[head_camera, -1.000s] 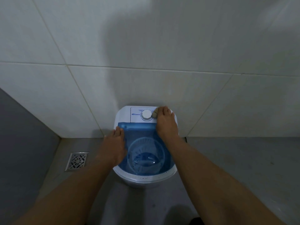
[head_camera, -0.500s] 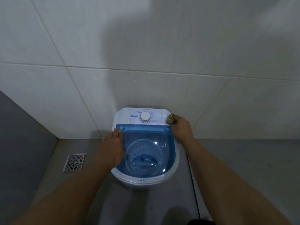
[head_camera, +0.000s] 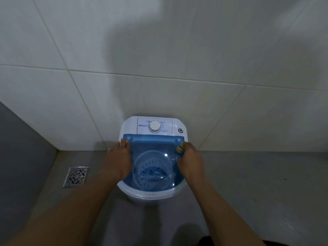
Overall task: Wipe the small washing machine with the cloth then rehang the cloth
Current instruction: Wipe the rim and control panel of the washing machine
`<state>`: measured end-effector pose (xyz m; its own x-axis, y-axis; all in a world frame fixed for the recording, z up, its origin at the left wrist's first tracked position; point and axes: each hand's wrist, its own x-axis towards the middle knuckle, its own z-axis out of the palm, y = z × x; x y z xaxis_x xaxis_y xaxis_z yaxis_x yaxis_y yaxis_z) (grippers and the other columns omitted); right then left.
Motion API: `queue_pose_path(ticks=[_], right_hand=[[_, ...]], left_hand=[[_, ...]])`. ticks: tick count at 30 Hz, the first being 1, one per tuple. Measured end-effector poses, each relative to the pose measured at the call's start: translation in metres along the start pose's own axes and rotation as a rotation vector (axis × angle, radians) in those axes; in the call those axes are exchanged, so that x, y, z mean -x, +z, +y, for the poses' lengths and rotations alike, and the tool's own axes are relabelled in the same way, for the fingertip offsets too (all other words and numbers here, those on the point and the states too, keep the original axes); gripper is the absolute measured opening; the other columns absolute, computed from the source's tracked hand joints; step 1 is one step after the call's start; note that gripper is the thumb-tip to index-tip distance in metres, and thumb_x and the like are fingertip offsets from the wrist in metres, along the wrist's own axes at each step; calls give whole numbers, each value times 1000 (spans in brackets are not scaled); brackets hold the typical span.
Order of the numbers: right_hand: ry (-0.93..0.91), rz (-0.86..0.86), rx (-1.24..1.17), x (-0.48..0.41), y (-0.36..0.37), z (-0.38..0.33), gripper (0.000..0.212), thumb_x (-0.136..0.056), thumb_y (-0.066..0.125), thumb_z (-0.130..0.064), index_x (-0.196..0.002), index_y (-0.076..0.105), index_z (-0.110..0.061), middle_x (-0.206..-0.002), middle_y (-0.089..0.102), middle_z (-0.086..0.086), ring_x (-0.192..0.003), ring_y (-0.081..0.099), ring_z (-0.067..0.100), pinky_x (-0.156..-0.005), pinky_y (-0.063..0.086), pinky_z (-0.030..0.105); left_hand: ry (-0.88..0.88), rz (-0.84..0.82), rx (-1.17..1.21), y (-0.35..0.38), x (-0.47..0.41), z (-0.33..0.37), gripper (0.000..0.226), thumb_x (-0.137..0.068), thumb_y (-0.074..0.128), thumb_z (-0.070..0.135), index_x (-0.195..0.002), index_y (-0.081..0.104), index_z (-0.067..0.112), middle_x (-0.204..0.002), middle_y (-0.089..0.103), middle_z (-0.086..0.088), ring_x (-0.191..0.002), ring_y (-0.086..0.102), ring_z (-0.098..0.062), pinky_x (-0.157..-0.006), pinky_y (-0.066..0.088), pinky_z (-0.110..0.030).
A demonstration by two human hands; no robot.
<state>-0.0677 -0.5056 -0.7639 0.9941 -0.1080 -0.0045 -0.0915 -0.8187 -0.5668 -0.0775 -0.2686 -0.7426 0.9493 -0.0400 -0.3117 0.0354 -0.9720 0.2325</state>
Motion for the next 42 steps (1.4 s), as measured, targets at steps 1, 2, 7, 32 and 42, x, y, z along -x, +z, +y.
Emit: queue_pose_path(ticks=[1,2,7,32,42], right_hand=[[-3,1,22,7,2,0,35,-75,55,7,-104,59,-11,-114,59,1,-100,60,22,-76,42,25],[-19,7,48,13,5,1,38,-75,55,7,-107,58,-11,-117,57,1,-102,58,23,-80,46,27],[-108,41,-49,32,7,3,33,-77,42,0,-100,55,-19,-107,59,0,-98,54,20,-81,51,39],[188,123,-338,-31,0,-6,32,-93,39,-1,-122,50,-10,-104,63,8,-92,60,26,-72,40,29],[-108,-80,-52,-97,-7,-21,29,-81,47,5,-107,49,-7,-99,64,13,-91,62,35,-67,40,32]], left_hand=[[0,-7,-1,0,0,-1,72,-95,48,24,-152,8,6,-159,17,-15,-139,32,-30,-111,34,-46],[5,-11,-7,1,0,-1,73,-95,48,24,-153,7,5,-160,15,-15,-141,29,-30,-112,33,-47],[21,-2,3,4,1,-2,73,-95,48,25,-153,7,5,-159,16,-15,-140,30,-28,-112,34,-46],[38,-5,4,6,-5,-5,75,-94,50,25,-153,8,6,-160,16,-15,-140,29,-29,-112,33,-47],[12,-22,-45,8,-8,-6,75,-96,45,27,-153,1,6,-162,4,-14,-148,14,-29,-116,23,-50]])
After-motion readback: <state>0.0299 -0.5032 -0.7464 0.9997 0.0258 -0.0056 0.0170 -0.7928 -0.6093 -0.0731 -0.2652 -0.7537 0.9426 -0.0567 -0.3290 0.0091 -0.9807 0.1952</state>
